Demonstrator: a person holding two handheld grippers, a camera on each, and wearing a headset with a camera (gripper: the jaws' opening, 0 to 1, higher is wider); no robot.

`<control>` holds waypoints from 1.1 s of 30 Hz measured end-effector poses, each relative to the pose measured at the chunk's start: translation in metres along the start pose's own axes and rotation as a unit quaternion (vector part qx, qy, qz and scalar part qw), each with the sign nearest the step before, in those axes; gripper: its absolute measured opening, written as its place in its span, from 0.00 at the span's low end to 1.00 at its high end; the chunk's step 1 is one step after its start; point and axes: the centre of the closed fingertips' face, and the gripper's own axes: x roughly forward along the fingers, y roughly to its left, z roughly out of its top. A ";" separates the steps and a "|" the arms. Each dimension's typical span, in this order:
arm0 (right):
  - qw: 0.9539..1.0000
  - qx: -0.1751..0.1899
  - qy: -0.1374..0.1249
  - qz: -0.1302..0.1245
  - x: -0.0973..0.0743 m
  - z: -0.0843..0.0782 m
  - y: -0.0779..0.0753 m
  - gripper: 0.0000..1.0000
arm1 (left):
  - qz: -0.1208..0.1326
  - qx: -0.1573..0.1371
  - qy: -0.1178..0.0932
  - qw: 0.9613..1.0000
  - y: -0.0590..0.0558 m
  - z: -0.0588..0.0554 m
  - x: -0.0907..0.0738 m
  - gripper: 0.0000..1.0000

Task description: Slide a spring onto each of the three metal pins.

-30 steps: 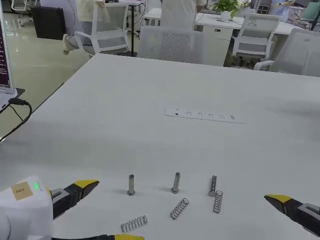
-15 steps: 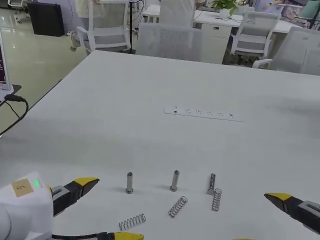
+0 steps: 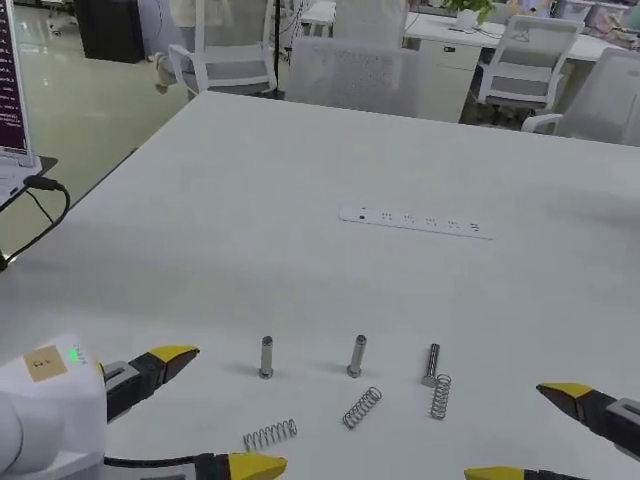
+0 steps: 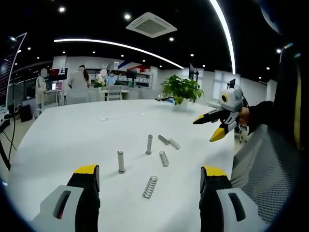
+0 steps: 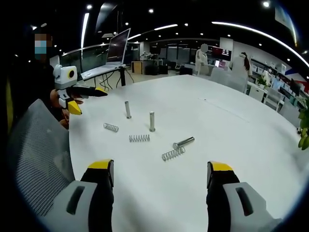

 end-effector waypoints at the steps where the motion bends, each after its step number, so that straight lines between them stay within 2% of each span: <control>1: 1.000 0.000 -0.001 0.000 0.000 0.002 -0.001 0.78 | 0.001 0.000 0.000 1.000 0.000 0.000 0.000 0.83; 10: 1.000 -0.002 -0.001 -0.002 0.001 0.004 -0.006 0.74 | 0.003 0.001 -0.001 1.000 -0.001 0.001 -0.002 0.83; 14: 1.000 -0.003 0.008 -0.004 0.001 0.003 -0.010 0.71 | 0.003 0.000 -0.001 1.000 -0.001 0.000 -0.002 0.83; 22: 1.000 -0.002 0.014 -0.009 0.011 0.024 -0.021 0.61 | 0.002 -0.001 -0.005 1.000 -0.003 0.002 -0.005 0.83; 28: 1.000 -0.003 0.025 -0.015 0.022 0.032 -0.032 0.56 | 0.001 -0.001 -0.006 1.000 -0.003 0.001 -0.006 0.83; 33: 0.999 0.010 0.038 -0.025 0.034 0.039 -0.044 0.49 | 0.000 0.002 -0.003 1.000 -0.003 0.000 -0.005 0.83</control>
